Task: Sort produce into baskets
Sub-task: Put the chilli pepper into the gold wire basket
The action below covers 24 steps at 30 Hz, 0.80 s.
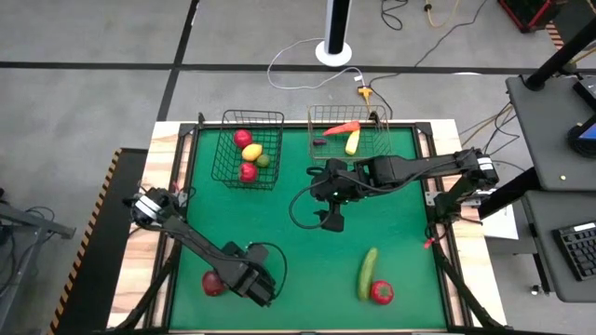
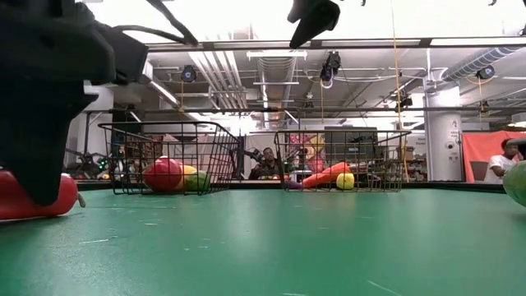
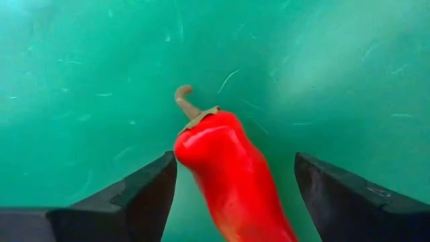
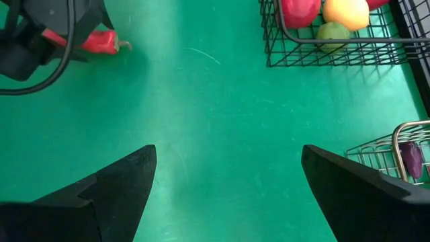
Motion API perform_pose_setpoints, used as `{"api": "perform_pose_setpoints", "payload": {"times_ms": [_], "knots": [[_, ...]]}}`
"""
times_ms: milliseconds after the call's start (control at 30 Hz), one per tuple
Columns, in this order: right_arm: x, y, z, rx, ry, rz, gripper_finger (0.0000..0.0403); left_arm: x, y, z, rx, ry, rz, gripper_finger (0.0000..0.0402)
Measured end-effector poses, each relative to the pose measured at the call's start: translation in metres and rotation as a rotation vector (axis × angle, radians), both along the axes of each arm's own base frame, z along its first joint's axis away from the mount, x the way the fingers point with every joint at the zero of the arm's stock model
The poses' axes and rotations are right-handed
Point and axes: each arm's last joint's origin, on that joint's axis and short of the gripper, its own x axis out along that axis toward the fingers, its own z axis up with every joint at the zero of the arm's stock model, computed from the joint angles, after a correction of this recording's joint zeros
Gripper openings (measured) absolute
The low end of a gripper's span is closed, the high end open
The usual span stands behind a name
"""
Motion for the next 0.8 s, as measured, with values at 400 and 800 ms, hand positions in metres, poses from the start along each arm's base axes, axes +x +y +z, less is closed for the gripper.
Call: {"api": "perform_pose_setpoints", "payload": {"times_ms": [400, 800], "knots": [[0.0, 0.0, -0.002, -0.002, 0.005, 0.002, 0.0364, 0.002, 0.003, -0.009, -0.045, -0.026, -0.044, 0.0182], [-0.004, 0.012, -0.024, -0.034, 0.049, 0.03, 0.0364, -0.002, 0.022, 0.039, 0.119, -0.188, -0.228, 0.0134]]}}
